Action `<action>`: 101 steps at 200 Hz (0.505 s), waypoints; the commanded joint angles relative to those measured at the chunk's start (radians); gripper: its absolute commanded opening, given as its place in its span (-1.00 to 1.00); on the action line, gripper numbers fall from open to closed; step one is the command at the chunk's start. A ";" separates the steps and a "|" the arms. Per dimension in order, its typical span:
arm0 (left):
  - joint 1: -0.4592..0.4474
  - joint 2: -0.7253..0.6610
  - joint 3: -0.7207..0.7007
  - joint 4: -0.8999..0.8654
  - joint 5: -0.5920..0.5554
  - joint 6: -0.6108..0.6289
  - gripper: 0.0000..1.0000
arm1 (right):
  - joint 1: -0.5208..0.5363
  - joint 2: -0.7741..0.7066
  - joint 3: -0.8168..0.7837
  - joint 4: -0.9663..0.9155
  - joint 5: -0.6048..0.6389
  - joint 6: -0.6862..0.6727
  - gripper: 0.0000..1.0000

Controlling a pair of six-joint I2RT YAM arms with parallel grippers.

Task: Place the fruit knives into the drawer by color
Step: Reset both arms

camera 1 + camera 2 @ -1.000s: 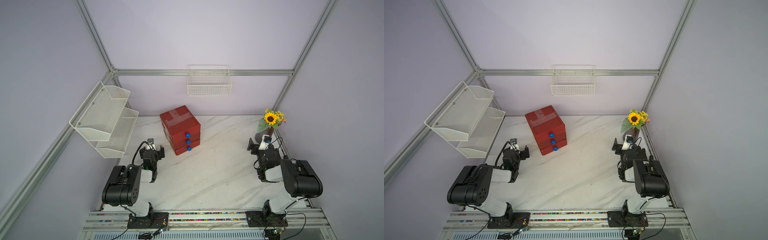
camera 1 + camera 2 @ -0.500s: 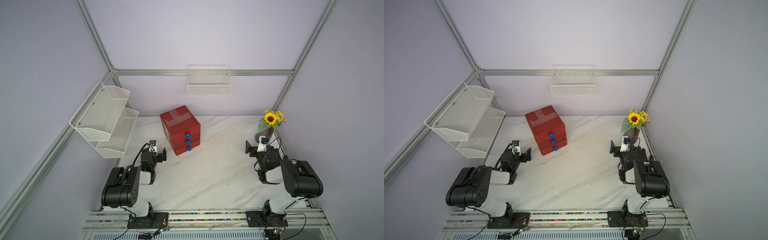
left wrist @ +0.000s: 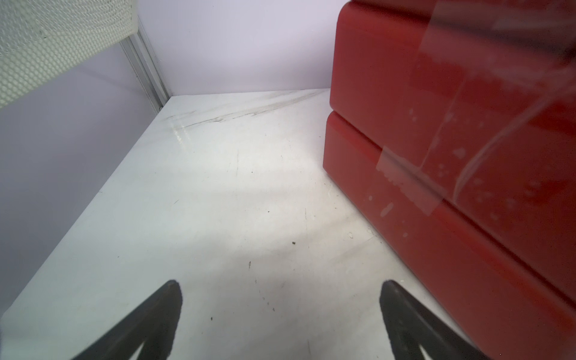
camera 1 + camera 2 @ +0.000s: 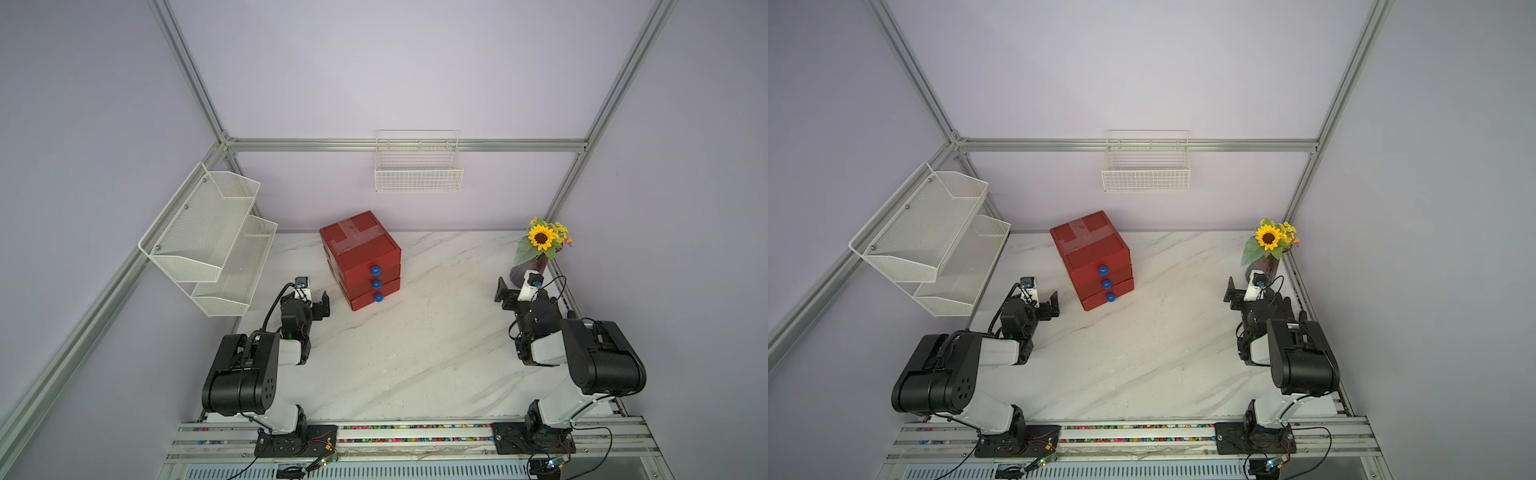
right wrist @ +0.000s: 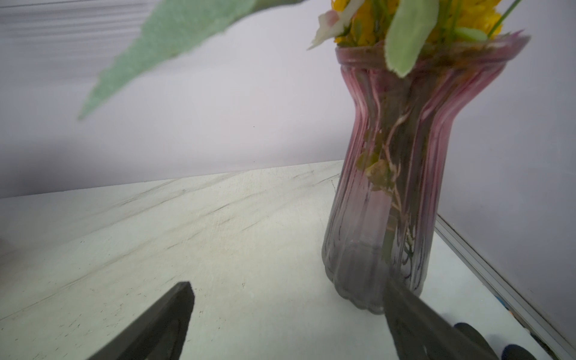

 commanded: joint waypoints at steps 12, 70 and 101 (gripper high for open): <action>0.003 -0.003 0.004 0.047 -0.014 -0.019 1.00 | 0.003 -0.011 0.008 0.002 0.017 0.010 0.95; 0.003 -0.003 0.005 0.045 -0.012 -0.020 1.00 | 0.002 -0.011 0.008 0.003 0.017 0.008 0.95; 0.008 -0.015 -0.017 0.069 0.119 0.009 1.00 | -0.038 -0.013 -0.028 0.063 -0.289 -0.052 0.95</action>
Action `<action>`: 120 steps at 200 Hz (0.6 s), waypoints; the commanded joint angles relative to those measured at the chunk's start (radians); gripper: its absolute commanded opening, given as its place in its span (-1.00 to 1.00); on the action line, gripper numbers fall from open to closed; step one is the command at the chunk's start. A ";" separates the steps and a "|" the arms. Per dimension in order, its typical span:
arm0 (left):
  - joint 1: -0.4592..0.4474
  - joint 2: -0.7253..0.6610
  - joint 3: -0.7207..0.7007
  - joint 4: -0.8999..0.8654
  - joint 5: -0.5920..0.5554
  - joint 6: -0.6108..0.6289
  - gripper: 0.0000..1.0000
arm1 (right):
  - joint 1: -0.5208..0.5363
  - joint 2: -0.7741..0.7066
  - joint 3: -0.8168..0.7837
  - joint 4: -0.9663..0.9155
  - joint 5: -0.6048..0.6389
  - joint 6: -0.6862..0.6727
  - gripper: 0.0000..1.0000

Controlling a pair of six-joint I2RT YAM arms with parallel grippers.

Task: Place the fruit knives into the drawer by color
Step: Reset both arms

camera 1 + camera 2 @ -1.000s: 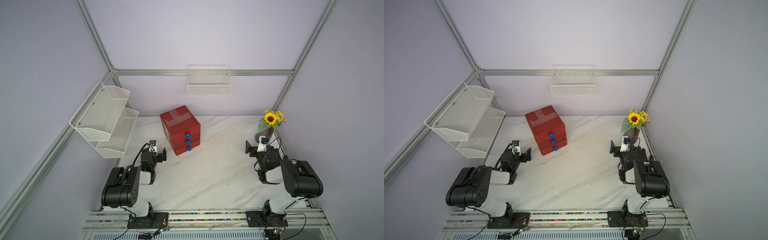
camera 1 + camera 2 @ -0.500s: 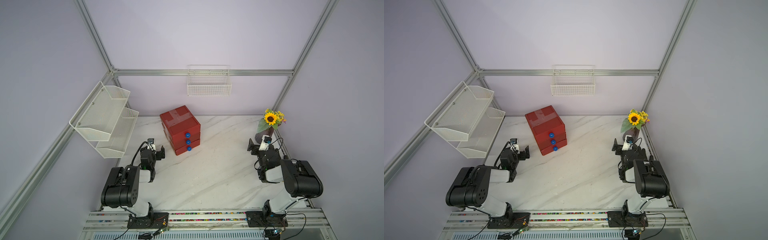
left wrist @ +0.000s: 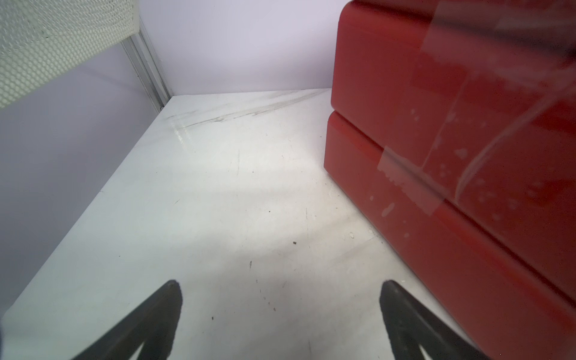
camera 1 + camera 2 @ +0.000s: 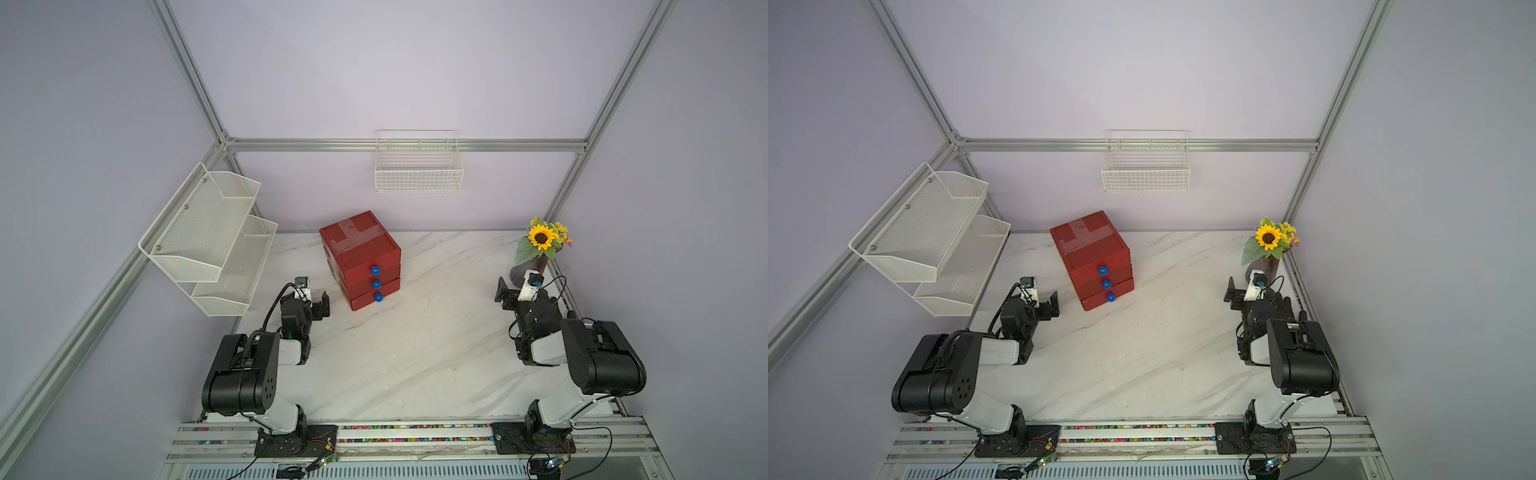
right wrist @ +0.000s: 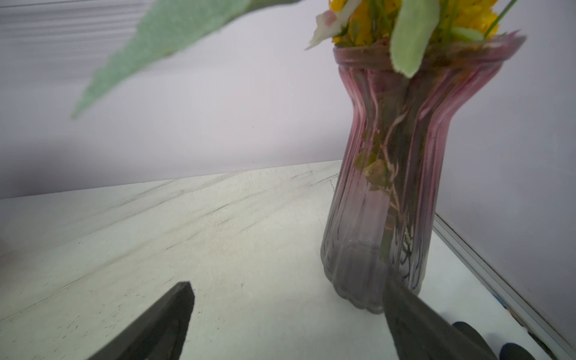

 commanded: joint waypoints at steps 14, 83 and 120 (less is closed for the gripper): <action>0.014 -0.012 -0.034 0.106 0.205 0.040 1.00 | -0.036 -0.012 -0.029 0.067 -0.286 -0.052 0.95; 0.013 -0.013 0.012 0.014 0.004 -0.029 1.00 | -0.023 -0.013 0.005 0.008 -0.026 0.022 0.95; 0.013 -0.006 0.008 0.032 0.002 -0.024 1.00 | -0.023 -0.017 0.002 0.008 -0.026 0.022 0.95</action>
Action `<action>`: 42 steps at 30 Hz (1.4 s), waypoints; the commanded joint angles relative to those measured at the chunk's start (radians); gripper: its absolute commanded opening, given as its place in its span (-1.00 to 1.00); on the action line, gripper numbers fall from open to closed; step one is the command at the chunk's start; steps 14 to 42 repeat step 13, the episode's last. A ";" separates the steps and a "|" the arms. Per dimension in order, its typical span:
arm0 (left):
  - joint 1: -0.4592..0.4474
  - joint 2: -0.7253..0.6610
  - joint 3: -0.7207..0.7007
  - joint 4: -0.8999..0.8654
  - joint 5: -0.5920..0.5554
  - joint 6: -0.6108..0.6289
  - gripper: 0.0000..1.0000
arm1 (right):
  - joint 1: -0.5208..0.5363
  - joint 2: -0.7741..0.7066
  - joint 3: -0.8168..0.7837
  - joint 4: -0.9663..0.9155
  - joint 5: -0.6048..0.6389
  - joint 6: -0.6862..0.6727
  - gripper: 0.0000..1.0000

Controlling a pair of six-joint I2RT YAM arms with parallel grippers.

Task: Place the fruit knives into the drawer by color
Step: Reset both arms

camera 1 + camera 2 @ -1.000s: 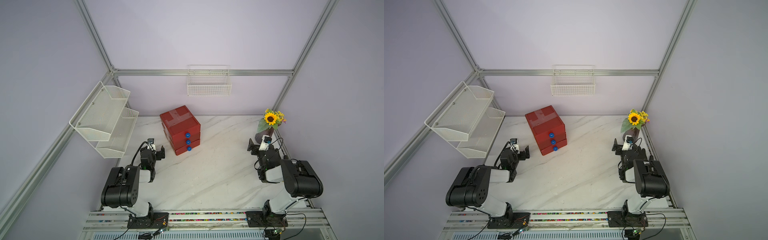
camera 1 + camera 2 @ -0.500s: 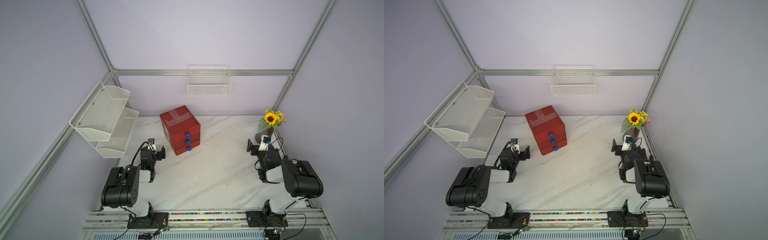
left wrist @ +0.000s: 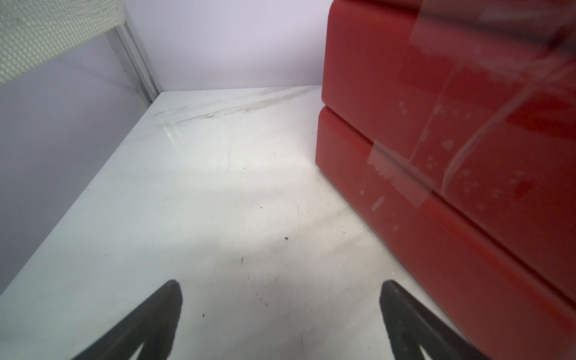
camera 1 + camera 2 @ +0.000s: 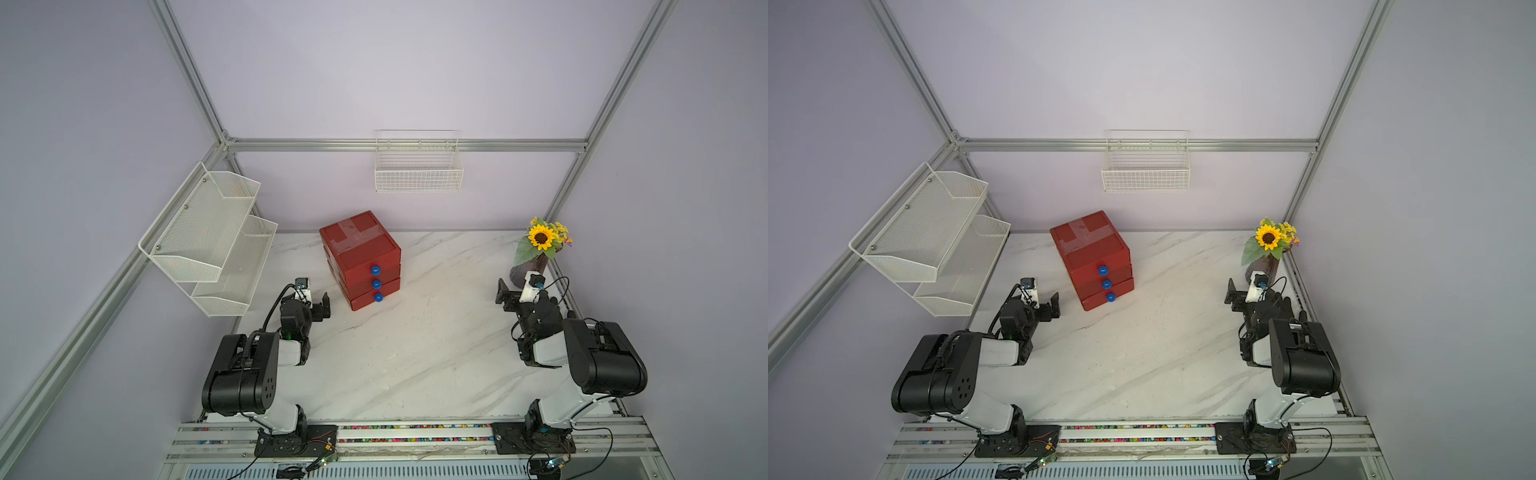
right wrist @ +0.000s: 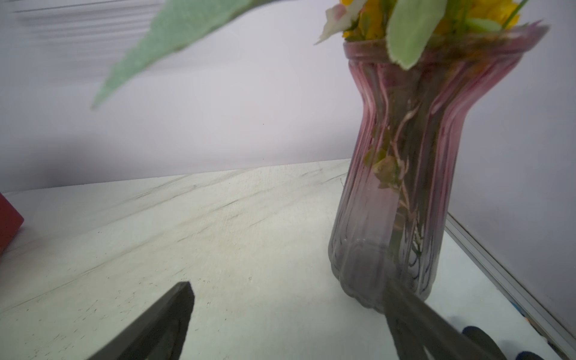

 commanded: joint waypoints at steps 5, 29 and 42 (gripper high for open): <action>0.002 0.003 0.015 0.050 -0.021 -0.015 1.00 | 0.005 -0.018 0.012 -0.002 0.029 0.015 0.95; 0.003 0.003 0.004 0.075 -0.020 -0.016 1.00 | 0.005 -0.016 0.013 0.000 0.031 0.014 0.95; 0.003 0.003 0.004 0.075 -0.020 -0.016 1.00 | 0.005 -0.016 0.013 0.000 0.031 0.014 0.95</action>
